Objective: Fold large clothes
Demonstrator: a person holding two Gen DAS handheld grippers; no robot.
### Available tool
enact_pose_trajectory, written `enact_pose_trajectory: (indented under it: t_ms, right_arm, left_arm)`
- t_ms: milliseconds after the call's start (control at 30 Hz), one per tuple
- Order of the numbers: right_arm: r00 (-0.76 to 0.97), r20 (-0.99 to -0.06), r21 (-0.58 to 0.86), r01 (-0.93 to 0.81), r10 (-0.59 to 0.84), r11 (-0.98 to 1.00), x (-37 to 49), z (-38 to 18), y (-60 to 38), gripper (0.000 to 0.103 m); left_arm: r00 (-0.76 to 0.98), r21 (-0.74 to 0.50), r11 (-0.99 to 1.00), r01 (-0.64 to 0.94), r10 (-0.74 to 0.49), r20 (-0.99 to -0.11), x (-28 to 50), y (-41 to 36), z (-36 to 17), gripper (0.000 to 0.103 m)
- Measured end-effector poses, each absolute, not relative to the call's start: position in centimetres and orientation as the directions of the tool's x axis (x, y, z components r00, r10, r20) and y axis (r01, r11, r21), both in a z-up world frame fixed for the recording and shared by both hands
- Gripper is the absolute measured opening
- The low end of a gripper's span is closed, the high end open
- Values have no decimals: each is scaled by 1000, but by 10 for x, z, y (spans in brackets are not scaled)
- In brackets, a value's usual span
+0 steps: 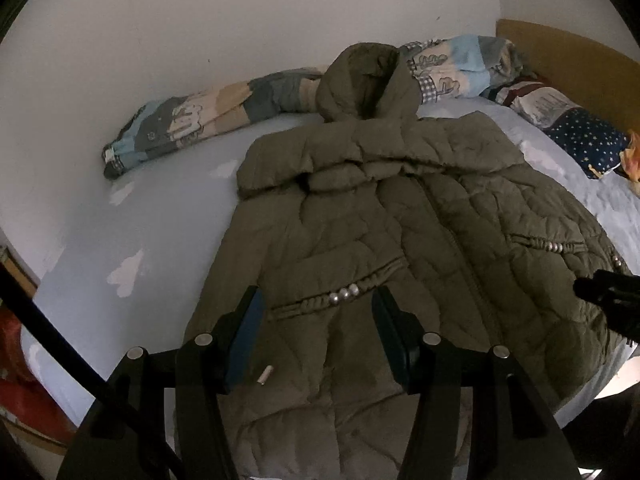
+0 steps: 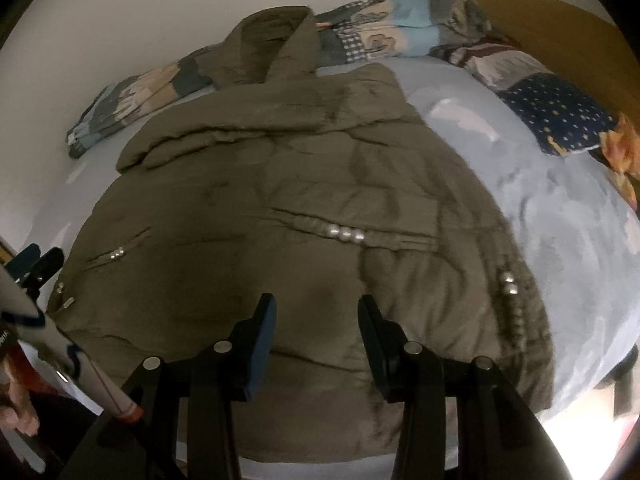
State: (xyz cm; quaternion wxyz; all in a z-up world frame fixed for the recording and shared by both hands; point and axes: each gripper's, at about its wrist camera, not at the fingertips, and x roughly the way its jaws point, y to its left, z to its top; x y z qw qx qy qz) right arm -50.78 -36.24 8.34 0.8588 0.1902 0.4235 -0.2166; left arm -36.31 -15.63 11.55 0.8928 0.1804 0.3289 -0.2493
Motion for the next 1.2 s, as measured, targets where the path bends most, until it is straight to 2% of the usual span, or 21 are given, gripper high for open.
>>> enact_pose_trajectory:
  t_ms: [233,300,367,500,767,1033,1167,1200]
  right_arm:
    - [499,-852,109,467,-160,878,-479,68,-334,49]
    - [474,-866,88,460,-161,883,-473,62,-329,52]
    - [453,-879,82,453,-150,888,-468,56,-325,59]
    - [441,-885,72,449,-151,891,-467,52,-324,60]
    - [547,-825,175,488,-144,855,-482,76,-342,60]
    - [572,-807,213,516,-148,830,-482,85,-352,60]
    - [593,-793,244,516,-137,821,-483,95,-361,60]
    - [603,-787,264,517,-127,814,-483,100,-366,60]
  left_arm:
    - [659,189,790,583,-323,-679,-371,-162,110,56]
    - [658,189,790,583,-323,-681,-372,-163,110,57]
    - [663,191,793,578,-321,-677,-373,-162,111,57]
    - [676,194,800,568,-319,-664,-374,-162,114,57]
    - [689,189,800,570,-339,-641,-375,-166,128,57]
    - [707,163,821,547,-349,-615,-362,-168,143,59]
    - [703,141,831,539,-352,-618,-337,-184,155,62]
    - [699,125,835,537,-357,-619,-328,-189,159,67]
